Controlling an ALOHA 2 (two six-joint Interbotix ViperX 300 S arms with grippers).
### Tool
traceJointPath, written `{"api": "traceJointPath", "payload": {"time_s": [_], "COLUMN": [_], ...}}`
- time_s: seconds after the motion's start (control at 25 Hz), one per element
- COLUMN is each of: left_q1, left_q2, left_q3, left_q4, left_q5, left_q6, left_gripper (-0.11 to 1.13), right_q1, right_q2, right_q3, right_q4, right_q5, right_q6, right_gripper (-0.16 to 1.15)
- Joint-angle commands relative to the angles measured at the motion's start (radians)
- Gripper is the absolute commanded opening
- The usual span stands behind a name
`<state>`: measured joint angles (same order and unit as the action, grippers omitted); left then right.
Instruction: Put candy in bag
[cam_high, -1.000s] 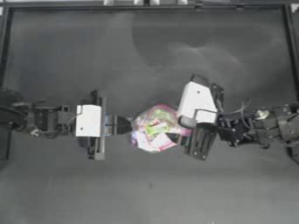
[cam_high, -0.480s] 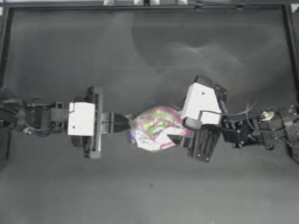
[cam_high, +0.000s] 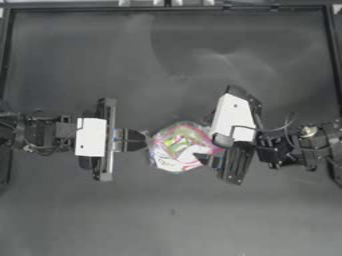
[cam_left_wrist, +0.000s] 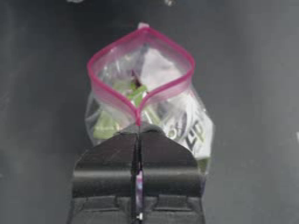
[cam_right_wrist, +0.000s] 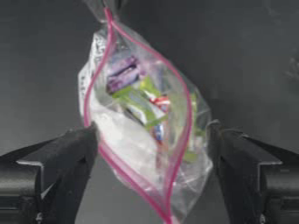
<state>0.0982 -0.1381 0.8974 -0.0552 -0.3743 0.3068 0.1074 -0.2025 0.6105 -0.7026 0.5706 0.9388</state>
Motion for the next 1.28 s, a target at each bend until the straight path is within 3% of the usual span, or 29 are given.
{"api": "traceJointPath", "payload": {"time_s": [0.04,0.32,0.48,0.6,0.76,0.84,0.88,1.04,1.28], "left_q1": [0.002,0.005,0.009,0.011,0.015,0.015,0.015,0.017,0.028], "left_q2": [-0.029,-0.029,-0.029,-0.028,-0.017,-0.008,-0.005,-0.005,-0.032], "left_q3": [-0.006,-0.006,-0.006,-0.006,-0.014,-0.020,-0.023,-0.023,-0.009], "left_q4": [-0.002,0.000,-0.002,-0.003,-0.006,-0.014,-0.018,-0.020,-0.021], "left_q5": [0.011,0.055,0.055,0.054,0.052,0.052,0.054,0.054,0.060], "left_q6": [0.000,0.003,0.002,0.002,-0.003,-0.003,-0.003,-0.002,-0.002], "left_gripper": [0.06,0.06,0.15,0.37,0.87,1.05,1.08,0.96,0.96], "right_q1": [0.000,0.000,0.000,0.002,0.000,0.002,0.002,0.002,0.002], "right_q2": [-0.028,-0.026,-0.026,-0.028,-0.026,-0.028,-0.028,-0.028,-0.032], "right_q3": [-0.011,-0.011,-0.011,-0.011,-0.011,-0.011,-0.011,-0.011,-0.009], "right_q4": [-0.006,-0.005,-0.005,-0.005,-0.005,-0.006,-0.006,-0.005,-0.009], "right_q5": [-0.005,-0.006,-0.008,-0.008,-0.014,-0.018,-0.020,-0.020,-0.017], "right_q6": [0.000,0.002,0.002,0.002,0.002,0.002,0.002,-0.002,-0.014], "right_gripper": [1.00,1.00,1.00,1.00,1.00,1.00,1.00,1.00,1.00]}}
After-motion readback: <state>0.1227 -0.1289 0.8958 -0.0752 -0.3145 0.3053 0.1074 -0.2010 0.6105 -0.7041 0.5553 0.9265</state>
